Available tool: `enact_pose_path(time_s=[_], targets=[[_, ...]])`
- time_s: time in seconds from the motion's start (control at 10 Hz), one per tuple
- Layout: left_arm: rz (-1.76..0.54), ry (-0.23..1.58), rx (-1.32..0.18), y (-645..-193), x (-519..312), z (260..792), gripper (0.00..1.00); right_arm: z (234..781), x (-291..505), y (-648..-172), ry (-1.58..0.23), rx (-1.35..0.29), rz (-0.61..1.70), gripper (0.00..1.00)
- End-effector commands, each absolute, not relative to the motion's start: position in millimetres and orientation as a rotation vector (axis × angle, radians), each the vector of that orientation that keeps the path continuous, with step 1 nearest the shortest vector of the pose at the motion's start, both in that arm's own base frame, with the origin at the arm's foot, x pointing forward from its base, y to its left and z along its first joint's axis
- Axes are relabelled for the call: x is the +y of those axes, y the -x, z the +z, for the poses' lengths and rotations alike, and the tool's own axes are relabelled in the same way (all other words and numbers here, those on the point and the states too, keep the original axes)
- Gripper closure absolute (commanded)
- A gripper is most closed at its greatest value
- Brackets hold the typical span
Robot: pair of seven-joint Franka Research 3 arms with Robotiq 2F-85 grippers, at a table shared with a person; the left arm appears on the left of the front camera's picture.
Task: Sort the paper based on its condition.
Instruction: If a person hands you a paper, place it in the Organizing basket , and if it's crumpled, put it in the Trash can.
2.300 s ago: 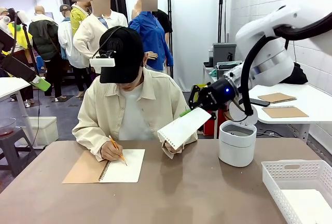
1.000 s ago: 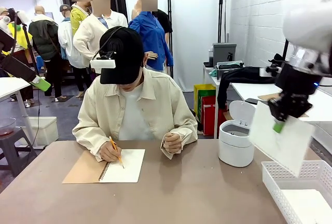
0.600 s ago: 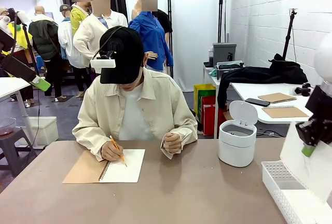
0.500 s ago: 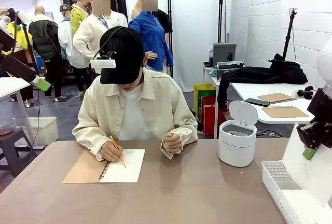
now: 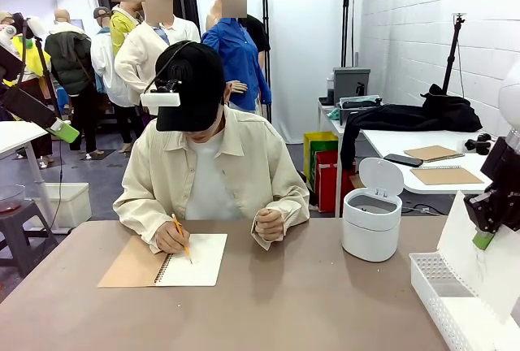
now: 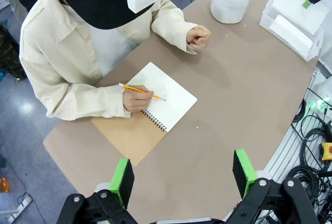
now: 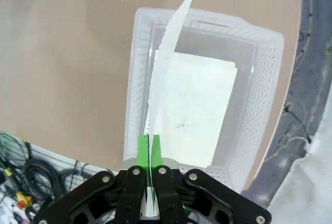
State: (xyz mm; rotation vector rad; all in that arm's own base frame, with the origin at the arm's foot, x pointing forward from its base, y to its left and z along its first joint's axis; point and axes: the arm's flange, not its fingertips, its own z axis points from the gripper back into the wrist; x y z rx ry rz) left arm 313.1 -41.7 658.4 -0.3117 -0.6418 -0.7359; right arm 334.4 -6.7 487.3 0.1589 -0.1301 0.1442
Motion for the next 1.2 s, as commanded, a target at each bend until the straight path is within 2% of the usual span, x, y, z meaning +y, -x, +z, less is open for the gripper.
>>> enact_pose_path(time_s=[0.0, 0.2, 0.5, 0.9, 1.0, 1.1], targets=[[-0.734, 0.313, -0.646, -313, -41, 659, 0.0, 461, 7, -363, -0.133, -0.044, 0.234, 1.0], [-0.734, 0.313, -0.646, -313, -41, 659, 0.0, 439, 14, -372, -0.21, 0.006, 0.245, 1.0], [-0.734, 0.313, -0.646, -313, -41, 659, 0.0, 412, 9, -366, -0.172, -0.009, 0.235, 1.0], [-0.734, 0.313, -0.646, -313, -41, 659, 0.0, 384, -7, -349, -0.239, 0.026, 0.127, 1.0], [-0.734, 0.313, -0.646, -313, -41, 659, 0.0, 386, -12, -345, -0.234, 0.038, 0.11, 0.97], [-0.734, 0.313, -0.646, -313, -41, 659, 0.0, 388, -17, -343, -0.22, 0.045, 0.081, 0.8]])
